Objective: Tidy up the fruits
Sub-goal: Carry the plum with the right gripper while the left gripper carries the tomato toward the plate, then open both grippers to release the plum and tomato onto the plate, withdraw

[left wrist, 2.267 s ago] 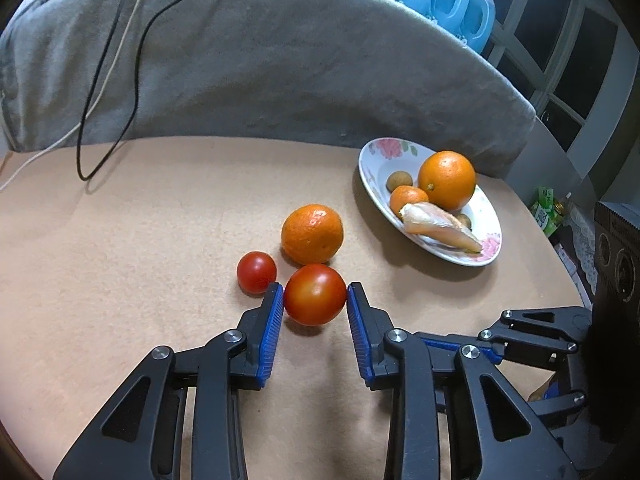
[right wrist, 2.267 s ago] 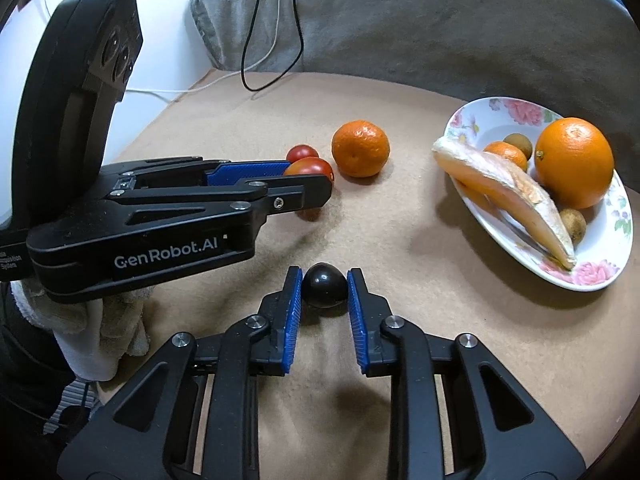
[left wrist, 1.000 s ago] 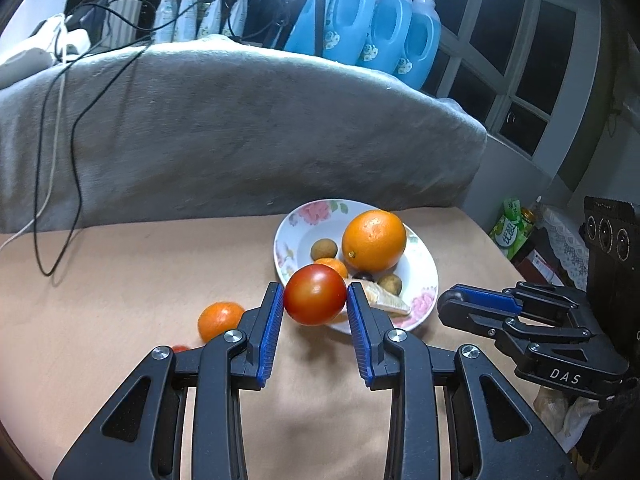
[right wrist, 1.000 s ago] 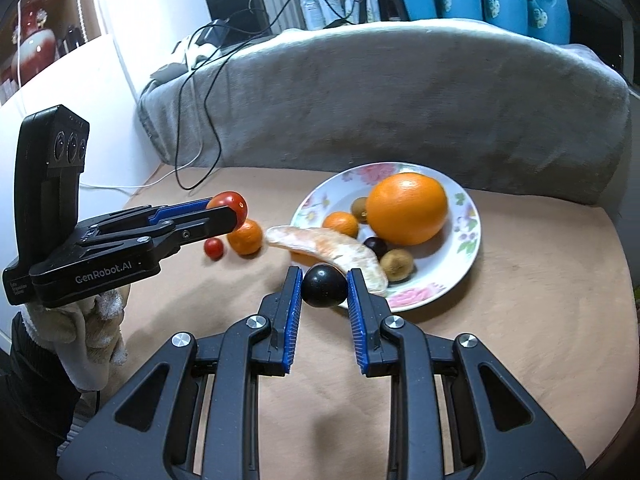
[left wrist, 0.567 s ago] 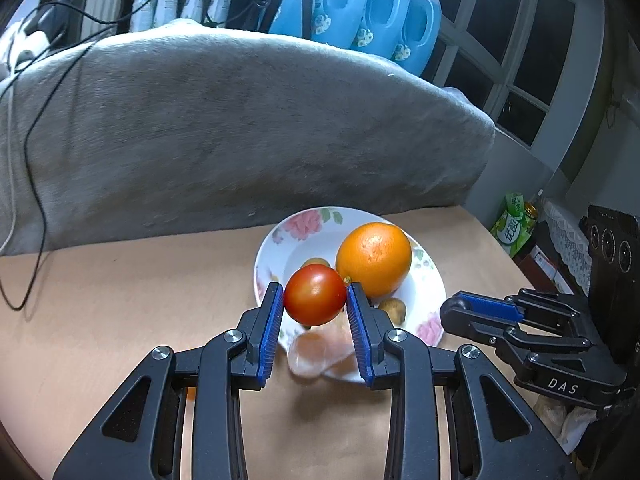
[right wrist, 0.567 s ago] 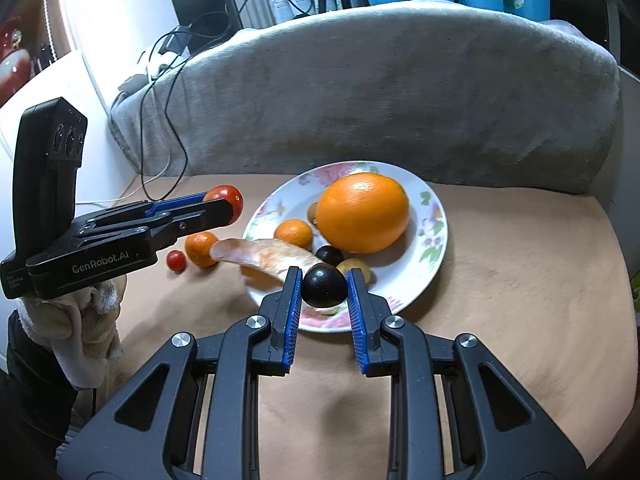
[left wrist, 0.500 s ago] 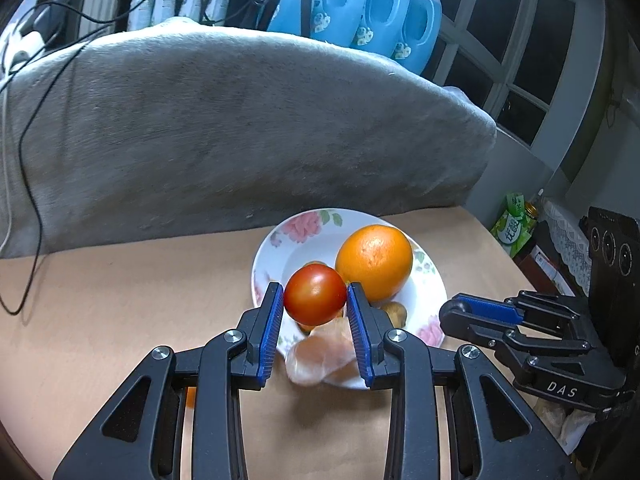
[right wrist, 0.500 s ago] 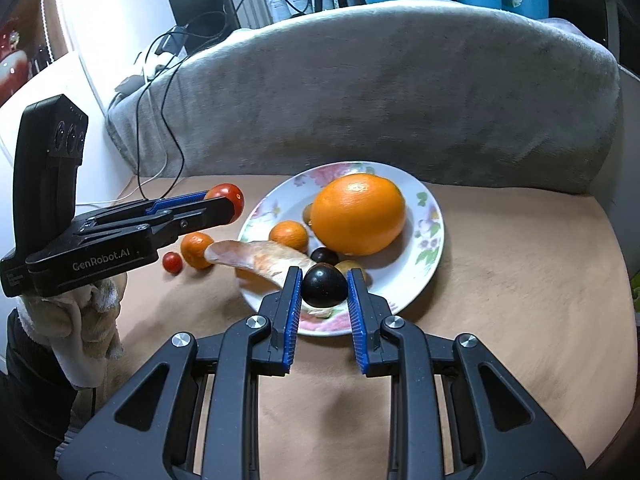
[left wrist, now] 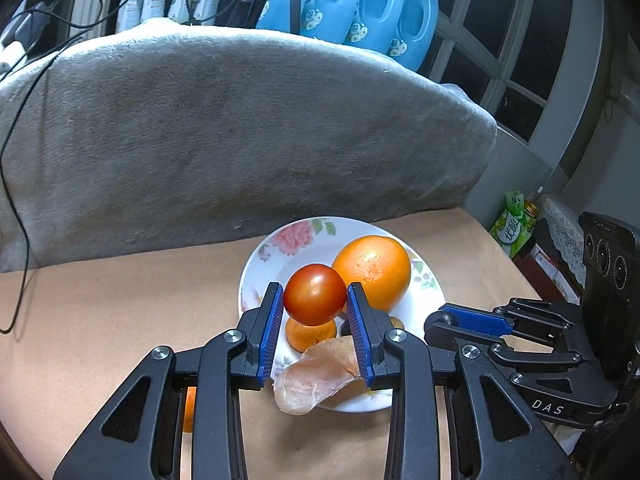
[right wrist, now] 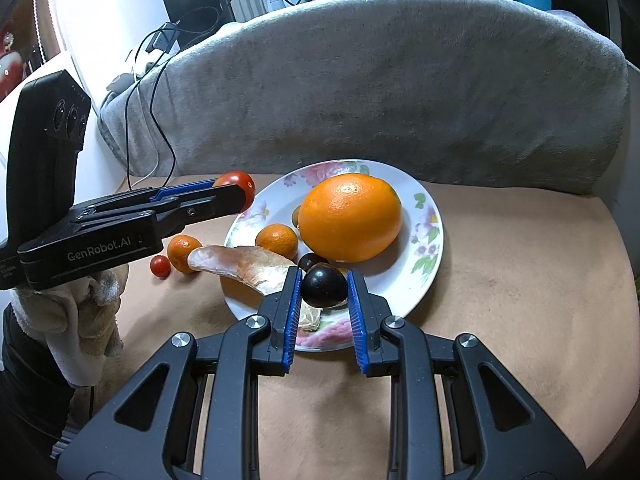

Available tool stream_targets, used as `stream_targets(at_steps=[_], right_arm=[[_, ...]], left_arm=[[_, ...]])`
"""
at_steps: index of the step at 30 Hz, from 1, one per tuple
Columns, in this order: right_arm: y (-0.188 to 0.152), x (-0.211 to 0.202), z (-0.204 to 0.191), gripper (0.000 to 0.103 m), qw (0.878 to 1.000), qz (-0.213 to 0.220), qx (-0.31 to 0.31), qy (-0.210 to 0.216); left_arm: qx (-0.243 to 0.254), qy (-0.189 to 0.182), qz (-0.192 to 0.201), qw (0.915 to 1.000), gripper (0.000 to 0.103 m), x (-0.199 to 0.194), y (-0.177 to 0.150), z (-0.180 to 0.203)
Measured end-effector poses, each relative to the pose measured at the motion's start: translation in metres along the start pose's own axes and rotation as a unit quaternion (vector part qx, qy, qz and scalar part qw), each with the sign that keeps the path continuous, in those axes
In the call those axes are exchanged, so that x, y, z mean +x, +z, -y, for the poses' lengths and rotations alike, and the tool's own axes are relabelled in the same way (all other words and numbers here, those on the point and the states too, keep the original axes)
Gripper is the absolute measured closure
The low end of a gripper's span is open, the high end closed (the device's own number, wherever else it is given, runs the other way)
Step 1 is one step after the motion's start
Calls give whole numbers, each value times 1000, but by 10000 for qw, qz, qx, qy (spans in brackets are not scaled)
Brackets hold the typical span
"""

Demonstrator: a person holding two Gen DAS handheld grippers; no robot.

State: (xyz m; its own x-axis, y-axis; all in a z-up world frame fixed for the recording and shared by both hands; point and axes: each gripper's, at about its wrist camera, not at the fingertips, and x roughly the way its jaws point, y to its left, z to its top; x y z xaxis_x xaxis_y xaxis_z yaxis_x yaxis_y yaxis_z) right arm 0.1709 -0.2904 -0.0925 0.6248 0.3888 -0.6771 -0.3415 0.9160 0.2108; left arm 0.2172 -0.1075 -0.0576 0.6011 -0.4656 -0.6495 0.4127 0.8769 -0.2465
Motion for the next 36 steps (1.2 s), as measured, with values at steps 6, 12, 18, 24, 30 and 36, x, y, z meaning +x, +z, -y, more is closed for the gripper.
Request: stream_targets(at_steps=[6, 12, 18, 24, 30, 36], right_arm=[[2, 2, 0, 53, 10000, 1, -26, -68], [1, -1, 0, 49, 9999, 69, -22, -81], [-1, -4, -2, 36, 9999, 73, -76, -101], [-4, -7, -7, 24, 9998, 83, -144, -112], [-4, -8, -13, 23, 9997, 54, -210, -73], [-2, -10, -17, 23, 9997, 60, -219, -17]], left_arm=[[0, 13, 56, 10000, 58, -2, 2, 1], [2, 65, 113, 9999, 47, -4, 4, 3], [1, 122, 164, 9998, 28, -7, 3, 5], [17, 189, 162, 9997, 25, -10, 3, 5], [35, 225, 191, 9996, 25, -15, 2, 5], [37, 257, 234, 9994, 25, -22, 0, 3]])
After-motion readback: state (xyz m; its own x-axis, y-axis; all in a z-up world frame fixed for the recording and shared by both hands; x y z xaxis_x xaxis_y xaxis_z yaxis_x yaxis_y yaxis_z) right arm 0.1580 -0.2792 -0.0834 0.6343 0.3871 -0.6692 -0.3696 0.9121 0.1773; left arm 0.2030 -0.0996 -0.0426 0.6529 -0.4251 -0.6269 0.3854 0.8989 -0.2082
